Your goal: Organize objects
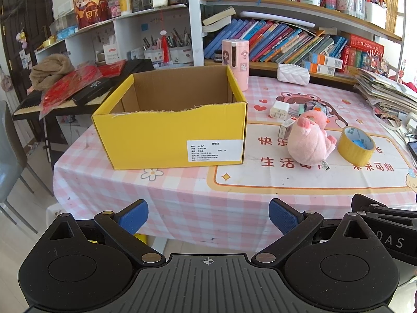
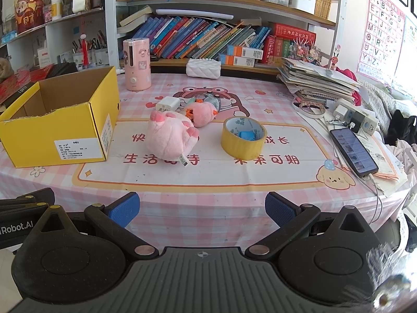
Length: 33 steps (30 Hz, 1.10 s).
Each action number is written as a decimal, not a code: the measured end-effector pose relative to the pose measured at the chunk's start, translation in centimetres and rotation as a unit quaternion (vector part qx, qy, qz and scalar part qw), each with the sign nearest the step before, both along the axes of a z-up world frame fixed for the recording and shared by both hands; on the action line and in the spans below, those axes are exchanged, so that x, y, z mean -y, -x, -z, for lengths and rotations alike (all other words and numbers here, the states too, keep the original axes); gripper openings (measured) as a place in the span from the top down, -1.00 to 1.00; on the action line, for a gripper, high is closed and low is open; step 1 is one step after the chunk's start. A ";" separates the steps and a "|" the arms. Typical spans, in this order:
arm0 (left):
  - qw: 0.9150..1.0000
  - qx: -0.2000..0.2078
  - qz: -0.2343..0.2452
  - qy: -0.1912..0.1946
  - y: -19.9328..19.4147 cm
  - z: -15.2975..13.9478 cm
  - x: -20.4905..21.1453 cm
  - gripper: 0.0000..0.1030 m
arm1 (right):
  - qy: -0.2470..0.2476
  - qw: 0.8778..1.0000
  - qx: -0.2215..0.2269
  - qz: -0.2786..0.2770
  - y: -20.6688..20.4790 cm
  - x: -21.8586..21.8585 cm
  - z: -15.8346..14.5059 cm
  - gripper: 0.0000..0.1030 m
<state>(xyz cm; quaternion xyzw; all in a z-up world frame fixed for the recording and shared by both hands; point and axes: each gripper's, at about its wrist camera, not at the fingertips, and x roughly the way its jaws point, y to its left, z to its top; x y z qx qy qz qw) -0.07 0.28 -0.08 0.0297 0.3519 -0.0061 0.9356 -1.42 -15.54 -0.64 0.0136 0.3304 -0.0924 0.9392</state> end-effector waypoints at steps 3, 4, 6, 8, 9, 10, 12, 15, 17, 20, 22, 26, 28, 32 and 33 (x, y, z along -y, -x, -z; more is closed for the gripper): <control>1.000 0.000 0.000 0.000 0.0 0.0 0.0 -0.94 | 0.000 1.000 0.000 0.000 0.0 0.0 0.0 -1.00; 1.000 0.000 0.000 0.000 0.0 0.0 0.0 -0.94 | 0.000 1.000 0.000 0.000 0.0 0.0 0.0 -1.00; 1.000 0.000 0.000 0.000 0.0 0.0 0.0 -0.95 | 0.000 1.000 0.000 0.000 -0.1 -0.1 0.0 -1.00; 1.000 0.000 0.000 0.000 0.0 0.0 0.0 -0.95 | 0.000 1.000 0.000 0.000 -0.1 -0.1 0.0 -1.00; 1.000 -0.001 0.000 0.000 -0.1 -0.1 0.0 -0.95 | 0.001 1.000 0.000 0.001 0.0 -0.1 0.0 -1.00; 1.000 -0.001 0.000 0.000 -0.1 -0.1 0.0 -0.95 | 0.001 1.000 0.000 0.001 0.0 -0.1 0.0 -1.00; 1.000 -0.001 0.001 0.000 -0.1 -0.1 0.0 -0.94 | 0.001 1.000 0.000 0.000 -0.1 -0.1 0.0 -1.00; 1.000 -0.001 0.001 0.001 -0.2 0.0 0.0 -0.94 | 0.001 1.000 -0.001 0.001 -0.2 -0.2 0.0 -1.00; 1.000 -0.001 0.001 0.000 -0.3 -0.1 0.1 -0.94 | 0.001 1.000 0.000 0.001 0.0 -0.1 0.0 -1.00; 1.000 -0.003 0.001 0.000 -0.4 -0.1 0.1 -0.94 | 0.004 1.000 -0.001 0.004 0.1 0.4 0.0 -1.00; 1.000 -0.004 0.002 0.000 -0.6 0.0 0.1 -0.94 | 0.006 1.000 -0.002 0.005 0.2 0.6 -0.1 -1.00; 1.000 -0.006 0.002 0.000 -0.7 0.1 0.1 -0.94 | 0.008 1.000 -0.004 0.006 0.2 0.6 0.0 -1.00; 1.000 -0.007 0.002 0.000 -0.8 0.1 0.0 -0.94 | 0.008 1.000 -0.004 0.006 0.1 0.5 0.1 -1.00; 1.000 -0.007 0.002 0.000 -0.8 0.1 0.0 -0.94 | 0.012 1.000 -0.006 0.008 -0.2 0.3 0.3 -1.00; 1.000 -0.007 0.002 0.000 -0.7 0.1 0.0 -0.94 | 0.011 1.000 -0.005 0.007 -0.2 0.3 0.2 -1.00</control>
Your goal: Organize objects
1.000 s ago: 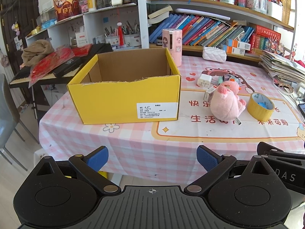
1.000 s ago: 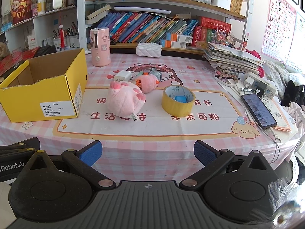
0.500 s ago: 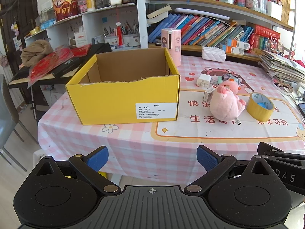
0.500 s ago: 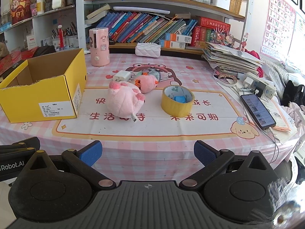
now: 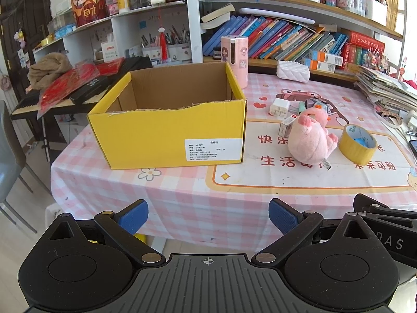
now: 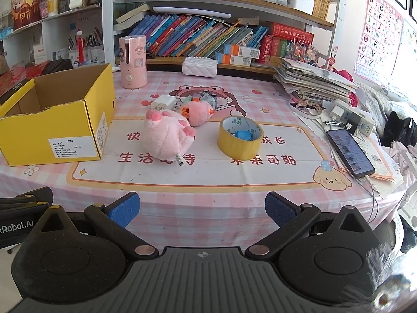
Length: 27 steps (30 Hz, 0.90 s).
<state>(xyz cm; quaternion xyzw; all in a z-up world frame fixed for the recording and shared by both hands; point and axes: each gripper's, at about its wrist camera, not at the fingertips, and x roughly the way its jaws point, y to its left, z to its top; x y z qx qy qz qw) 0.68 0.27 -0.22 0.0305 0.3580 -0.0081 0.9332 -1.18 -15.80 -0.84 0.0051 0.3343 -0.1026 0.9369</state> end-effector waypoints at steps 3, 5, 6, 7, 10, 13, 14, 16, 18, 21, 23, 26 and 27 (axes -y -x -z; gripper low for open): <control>1.000 -0.001 0.000 0.000 -0.1 0.1 0.0 -0.94 | 0.000 1.000 -0.001 0.000 0.0 0.1 0.0 -1.00; 1.000 -0.001 0.000 0.000 -0.1 0.1 0.0 -0.94 | -0.001 1.000 -0.001 0.000 0.0 0.1 0.0 -1.00; 1.000 -0.001 0.000 0.000 -0.1 0.1 0.0 -0.94 | -0.001 1.000 -0.001 0.000 -0.1 0.0 0.1 -1.00; 1.000 -0.001 -0.001 0.000 -0.2 0.2 0.0 -0.94 | -0.001 1.000 -0.002 0.001 -0.2 0.1 0.1 -1.00; 1.000 -0.002 -0.001 0.000 -0.4 0.3 0.0 -0.94 | 0.001 1.000 -0.002 0.001 -0.2 0.1 0.2 -1.00; 1.000 -0.003 -0.001 0.001 -0.5 0.3 -0.1 -0.94 | 0.000 1.000 -0.002 0.000 -0.3 0.1 0.2 -1.00; 1.000 -0.003 -0.001 0.001 -0.5 0.3 -0.1 -0.94 | 0.000 1.000 -0.002 0.000 -0.3 0.1 0.2 -1.00; 1.000 -0.003 -0.002 0.002 -0.6 0.4 -0.1 -0.94 | 0.000 1.000 -0.002 0.000 -0.3 0.0 0.2 -1.00; 1.000 -0.004 -0.002 0.002 -0.7 0.4 -0.2 -0.94 | 0.001 1.000 -0.003 0.000 -0.4 0.0 0.2 -1.00; 1.000 -0.004 -0.003 0.003 -0.6 0.4 -0.2 -0.94 | 0.001 1.000 -0.003 0.000 -0.4 0.0 0.2 -1.00; 1.000 -0.005 -0.003 0.003 -0.6 0.4 -0.2 -0.94 | 0.001 1.000 -0.003 0.000 -0.3 0.1 0.2 -1.00; 1.000 -0.006 -0.003 0.004 -0.7 0.4 -0.3 -0.94 | 0.001 1.000 -0.004 0.000 -0.3 0.0 0.2 -1.00; 1.000 -0.007 -0.003 0.006 -0.6 0.4 -0.3 -0.94 | 0.001 1.000 -0.004 0.000 -0.3 0.0 0.2 -1.00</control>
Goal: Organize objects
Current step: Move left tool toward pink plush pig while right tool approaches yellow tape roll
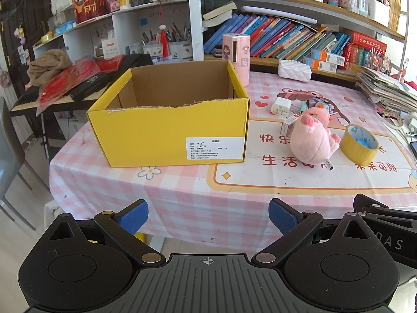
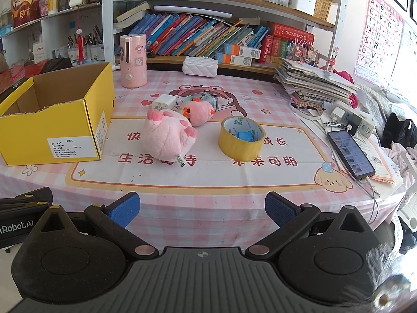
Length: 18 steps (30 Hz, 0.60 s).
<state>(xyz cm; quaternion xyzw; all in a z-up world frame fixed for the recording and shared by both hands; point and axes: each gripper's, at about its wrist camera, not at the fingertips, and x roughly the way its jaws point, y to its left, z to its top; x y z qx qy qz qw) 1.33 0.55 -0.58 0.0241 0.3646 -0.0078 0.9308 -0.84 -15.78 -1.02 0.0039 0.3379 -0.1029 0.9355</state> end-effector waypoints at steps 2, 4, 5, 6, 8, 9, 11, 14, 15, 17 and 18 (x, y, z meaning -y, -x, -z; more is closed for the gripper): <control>1.000 -0.002 0.000 0.002 0.0 0.0 0.0 -0.94 | 0.001 1.000 -0.002 0.000 -0.1 0.0 0.0 -1.00; 1.000 -0.003 0.001 0.005 -0.1 -0.1 0.1 -0.94 | 0.002 1.000 -0.004 -0.001 -0.3 0.3 -0.1 -1.00; 1.000 -0.004 0.001 0.006 -0.2 -0.1 0.2 -0.94 | 0.003 1.000 -0.004 -0.001 -0.3 0.2 -0.1 -1.00; 1.000 -0.005 0.002 0.007 -0.3 -0.1 0.3 -0.94 | 0.005 1.000 -0.005 -0.001 -0.3 0.1 -0.1 -1.00; 1.000 -0.008 0.004 0.009 -0.5 0.0 0.7 -0.94 | 0.007 1.000 -0.007 0.000 -0.5 0.3 -0.2 -1.00; 1.000 -0.009 0.005 0.009 -0.6 0.1 0.9 -0.94 | 0.008 1.000 -0.009 0.000 -0.6 0.6 -0.2 -1.00; 1.000 -0.010 0.006 0.007 -0.9 0.2 1.2 -0.94 | 0.006 1.000 -0.011 0.001 -0.8 1.0 0.0 -1.00; 1.000 -0.014 0.007 0.005 -1.4 0.3 1.8 -0.94 | 0.003 1.000 -0.015 0.000 -1.3 1.6 0.3 -1.00; 1.000 -0.014 0.006 0.005 -1.6 0.3 2.0 -0.94 | 0.002 1.000 -0.016 0.000 -1.5 1.8 0.4 -1.00; 1.000 -0.014 0.006 0.002 -2.0 0.3 2.4 -0.94 | 0.000 1.000 -0.017 -0.001 -2.0 2.3 0.5 -1.00; 1.000 -0.015 0.006 0.001 -2.2 0.4 2.6 -0.94 | 0.000 1.000 -0.018 -0.002 -2.2 2.4 0.5 -1.00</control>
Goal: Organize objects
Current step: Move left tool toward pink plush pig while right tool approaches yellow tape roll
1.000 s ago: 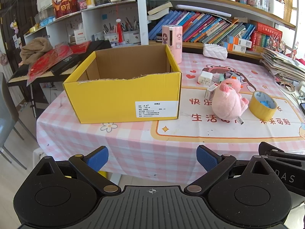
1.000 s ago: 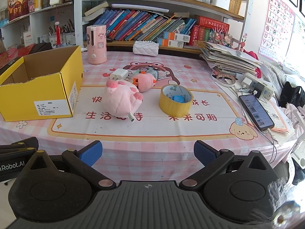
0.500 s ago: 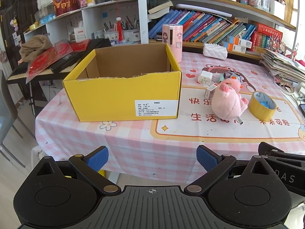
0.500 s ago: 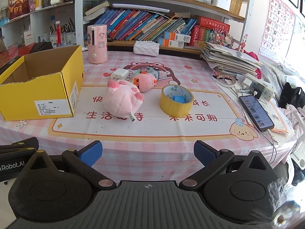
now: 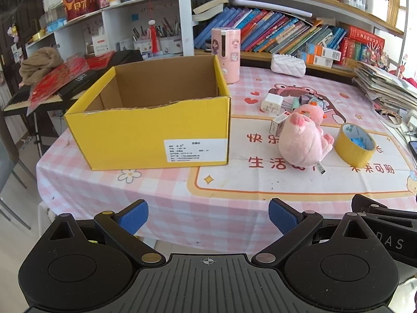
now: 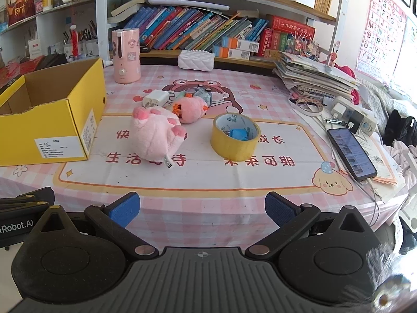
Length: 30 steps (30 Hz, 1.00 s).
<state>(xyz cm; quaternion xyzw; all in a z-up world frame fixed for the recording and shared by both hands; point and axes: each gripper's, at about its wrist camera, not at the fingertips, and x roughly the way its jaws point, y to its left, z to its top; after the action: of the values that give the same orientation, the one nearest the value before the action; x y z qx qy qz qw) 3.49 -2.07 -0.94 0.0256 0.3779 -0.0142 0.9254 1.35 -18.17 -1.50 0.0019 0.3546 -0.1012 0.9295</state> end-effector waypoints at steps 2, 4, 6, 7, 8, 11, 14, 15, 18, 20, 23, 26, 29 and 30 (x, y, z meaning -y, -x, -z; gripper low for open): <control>1.000 -0.002 -0.001 -0.001 -0.4 0.1 0.4 -0.94 | -0.003 1.000 -0.002 -0.003 -0.5 0.4 0.1 -1.00; 1.000 -0.003 -0.002 -0.001 -0.9 0.1 0.9 -0.94 | -0.006 1.000 -0.005 -0.005 -1.0 0.9 0.2 -1.00; 1.000 -0.002 -0.003 -0.001 -1.4 0.0 1.3 -0.94 | -0.008 1.000 -0.005 -0.009 -1.6 1.4 0.2 -1.00; 1.000 -0.001 -0.002 -0.001 -1.7 0.0 1.6 -0.94 | -0.009 1.000 -0.004 -0.011 -1.8 1.7 0.2 -1.00; 1.000 -0.001 -0.002 -0.001 -1.9 -0.1 1.9 -0.94 | -0.010 1.000 -0.003 -0.013 -2.2 2.0 0.2 -1.00; 1.000 0.001 0.000 0.000 -2.7 -0.1 2.7 -0.94 | -0.013 1.000 0.000 -0.019 -3.2 2.9 0.2 -1.00; 1.000 0.001 0.001 0.005 -3.7 -0.1 3.5 -0.94 | -0.017 0.999 0.003 -0.028 -4.3 4.0 0.2 -1.00; 1.000 0.000 0.000 0.007 -4.0 -0.1 3.8 -0.94 | -0.018 0.999 0.005 -0.031 -4.7 4.3 0.2 -1.00; 1.000 -0.004 -0.005 0.007 -5.0 0.1 4.7 -0.94 | -0.019 0.999 0.006 -0.039 -5.8 5.3 0.3 -1.00; 1.000 -0.007 -0.009 0.005 -5.6 0.2 5.3 -0.94 | -0.020 0.999 0.006 -0.044 -6.5 5.9 0.4 -1.00; 1.000 -0.012 -0.010 0.003 -6.4 0.5 6.1 -0.94 | -0.023 0.999 0.004 -0.048 -7.6 6.9 0.7 -1.00; 1.000 -0.015 -0.014 0.002 -7.0 0.7 6.7 -0.94 | -0.027 0.999 0.001 -0.046 -8.7 8.1 1.1 -0.98; 1.000 -0.016 -0.019 0.004 -7.4 0.8 7.1 -0.94 | -0.031 0.999 -0.006 -0.042 -9.7 9.0 1.6 -0.97; 1.000 -0.017 -0.020 0.004 -7.6 0.8 7.2 -0.94 | -0.032 0.999 -0.009 -0.042 -10.1 9.3 1.7 -0.97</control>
<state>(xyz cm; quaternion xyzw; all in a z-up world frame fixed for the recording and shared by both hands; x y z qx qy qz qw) 11.05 -9.24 -1.78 0.0140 0.3936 0.0026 0.9192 11.43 -27.45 -3.22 0.0160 0.3656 -0.0510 0.9292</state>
